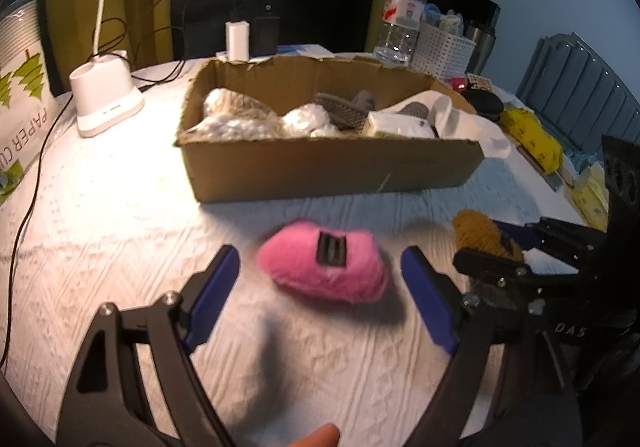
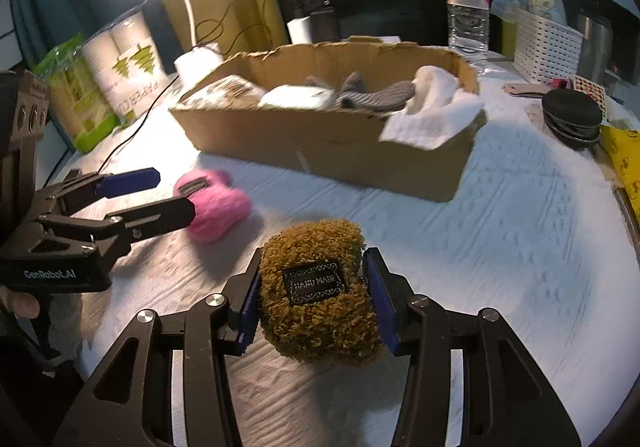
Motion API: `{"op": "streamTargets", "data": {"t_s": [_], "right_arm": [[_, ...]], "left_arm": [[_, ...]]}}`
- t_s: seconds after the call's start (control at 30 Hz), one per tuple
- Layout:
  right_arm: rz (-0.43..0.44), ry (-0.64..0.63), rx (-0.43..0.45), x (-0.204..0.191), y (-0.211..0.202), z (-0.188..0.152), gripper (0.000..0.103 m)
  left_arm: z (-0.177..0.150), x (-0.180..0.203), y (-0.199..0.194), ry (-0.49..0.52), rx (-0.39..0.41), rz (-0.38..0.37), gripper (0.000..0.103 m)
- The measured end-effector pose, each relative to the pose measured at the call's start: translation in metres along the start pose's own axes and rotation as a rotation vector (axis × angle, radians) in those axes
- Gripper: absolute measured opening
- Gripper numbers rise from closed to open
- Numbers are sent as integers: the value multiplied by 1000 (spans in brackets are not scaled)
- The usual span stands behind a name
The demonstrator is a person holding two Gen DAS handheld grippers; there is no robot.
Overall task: Organize soft objects
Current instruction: 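Grasp the pink plush toy with the left tool while the right tool lifts the brown plush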
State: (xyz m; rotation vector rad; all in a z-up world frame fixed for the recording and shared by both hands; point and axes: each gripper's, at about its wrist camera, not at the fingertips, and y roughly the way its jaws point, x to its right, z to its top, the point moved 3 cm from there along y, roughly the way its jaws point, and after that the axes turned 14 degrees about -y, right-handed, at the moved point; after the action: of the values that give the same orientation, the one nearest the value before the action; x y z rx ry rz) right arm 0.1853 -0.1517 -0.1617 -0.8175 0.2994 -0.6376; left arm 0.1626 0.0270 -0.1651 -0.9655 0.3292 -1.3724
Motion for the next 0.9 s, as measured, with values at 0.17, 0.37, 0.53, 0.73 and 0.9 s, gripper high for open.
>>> {"op": "streamTargets", "data": {"t_s": [0.17,0.37,0.53,0.73,0.9], "right_arm": [[9,23,9,16,3,2,50],[21,42,17,28,6,3,50],[25,41,21,29,6,3,50],[19,26,27,21,1,5,50],[12,7,37,10,-7,11,50]], "left_arm": [[6,5,18,2,-32,18,84],[1,8,41,17,-98,46,84],[-2,10,40,40,-93,39,81],[-6,10,30,54,-87,12,68],[-7,9,13,50,-60,-11,68]]}}
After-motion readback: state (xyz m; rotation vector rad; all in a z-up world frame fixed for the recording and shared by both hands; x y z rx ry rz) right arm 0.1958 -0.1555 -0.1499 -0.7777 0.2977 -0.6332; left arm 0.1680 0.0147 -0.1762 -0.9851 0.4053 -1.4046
